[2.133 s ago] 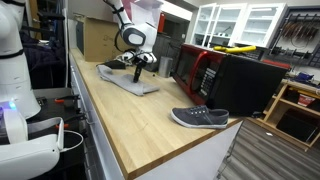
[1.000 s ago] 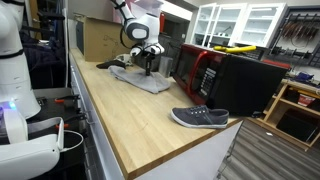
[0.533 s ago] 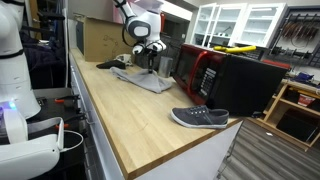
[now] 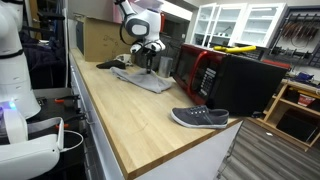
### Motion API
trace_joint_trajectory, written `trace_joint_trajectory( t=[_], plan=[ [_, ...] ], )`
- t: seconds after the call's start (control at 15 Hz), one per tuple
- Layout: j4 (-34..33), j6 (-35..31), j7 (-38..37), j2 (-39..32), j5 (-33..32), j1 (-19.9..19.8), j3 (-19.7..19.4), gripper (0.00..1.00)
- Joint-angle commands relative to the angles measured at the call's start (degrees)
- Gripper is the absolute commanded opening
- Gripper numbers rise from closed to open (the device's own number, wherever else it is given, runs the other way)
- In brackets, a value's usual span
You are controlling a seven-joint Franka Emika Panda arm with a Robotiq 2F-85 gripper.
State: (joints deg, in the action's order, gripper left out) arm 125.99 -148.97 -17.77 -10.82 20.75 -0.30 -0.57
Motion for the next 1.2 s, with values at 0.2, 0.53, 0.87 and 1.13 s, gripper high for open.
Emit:
trace_joint_trajectory(
  t=[0.2,0.53,0.87,1.13],
  plan=[
    [10.1,18.4,7.4,17.1,-2.7,-3.8,-2.8,0.01],
    [11.6,34.9,10.0,24.9,-13.7,-7.6,-6.7,0.01],
    [11.3,44.4,15.0,29.4,-19.3,-9.3,-8.2,0.29],
    [10.5,49.6,20.0,31.3,-21.4,-8.9,-8.4,0.51]
  ],
)
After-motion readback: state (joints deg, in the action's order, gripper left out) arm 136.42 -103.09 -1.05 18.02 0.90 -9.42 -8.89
